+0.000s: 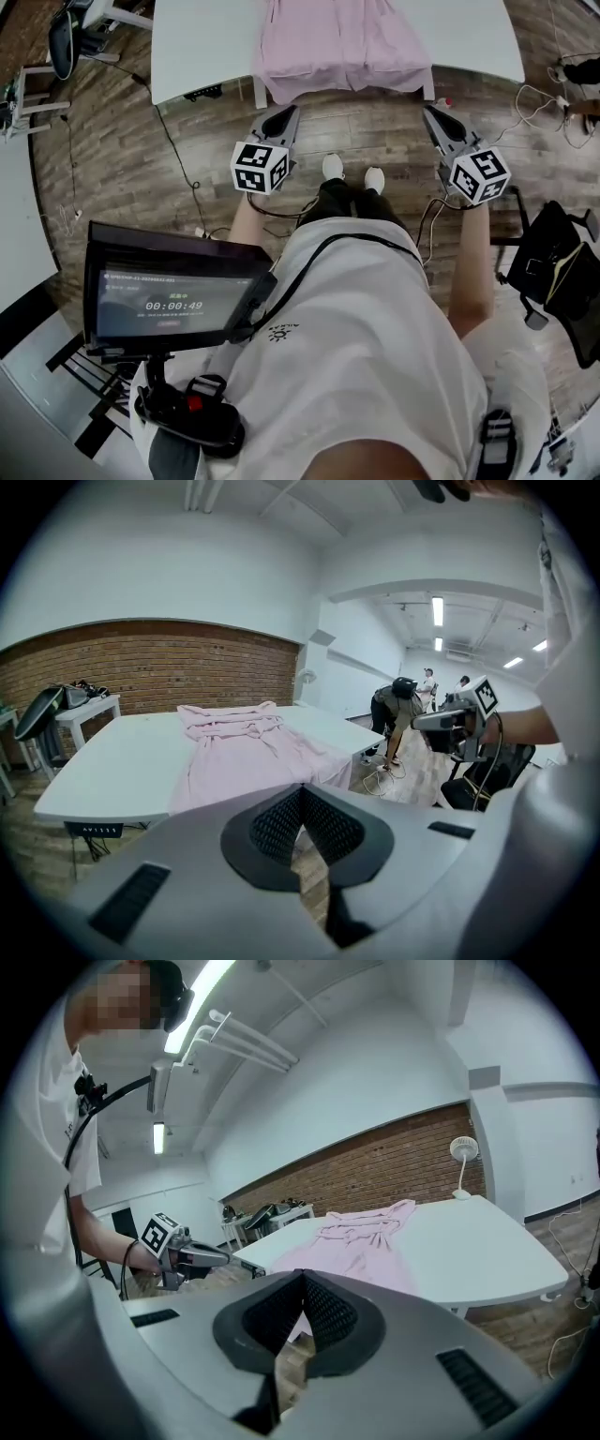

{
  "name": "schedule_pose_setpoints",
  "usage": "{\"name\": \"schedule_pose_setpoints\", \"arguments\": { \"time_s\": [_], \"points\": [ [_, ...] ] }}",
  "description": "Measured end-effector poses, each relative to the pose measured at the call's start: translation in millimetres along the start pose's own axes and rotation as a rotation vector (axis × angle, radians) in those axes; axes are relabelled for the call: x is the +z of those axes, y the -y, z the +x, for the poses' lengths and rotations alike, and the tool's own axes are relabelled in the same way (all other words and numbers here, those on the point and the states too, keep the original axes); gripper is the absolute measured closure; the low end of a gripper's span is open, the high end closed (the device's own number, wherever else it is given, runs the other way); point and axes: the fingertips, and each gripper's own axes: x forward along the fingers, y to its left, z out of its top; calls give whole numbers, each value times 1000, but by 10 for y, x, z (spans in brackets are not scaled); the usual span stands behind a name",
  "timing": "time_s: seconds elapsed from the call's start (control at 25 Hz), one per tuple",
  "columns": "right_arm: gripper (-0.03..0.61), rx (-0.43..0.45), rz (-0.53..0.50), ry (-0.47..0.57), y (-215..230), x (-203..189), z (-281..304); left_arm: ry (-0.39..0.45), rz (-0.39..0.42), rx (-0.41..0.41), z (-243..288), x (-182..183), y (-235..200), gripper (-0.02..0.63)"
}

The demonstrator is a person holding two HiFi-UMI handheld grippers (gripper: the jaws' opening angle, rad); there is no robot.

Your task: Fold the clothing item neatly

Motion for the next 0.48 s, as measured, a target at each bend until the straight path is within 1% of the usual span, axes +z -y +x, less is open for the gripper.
{"name": "schedule_pose_setpoints", "arguments": {
  "time_s": [0.16,0.32,0.48],
  "points": [
    [575,32,8,-32,181,-222,106,-38,3,34,161,-167,-3,611],
    [575,37,-5,-53,225,-241,174,-61,19,56,122,-223,-133,611],
    [574,25,-17,-67,268,-289,155,-59,28,74,91,-235,-225,611]
  ]
}}
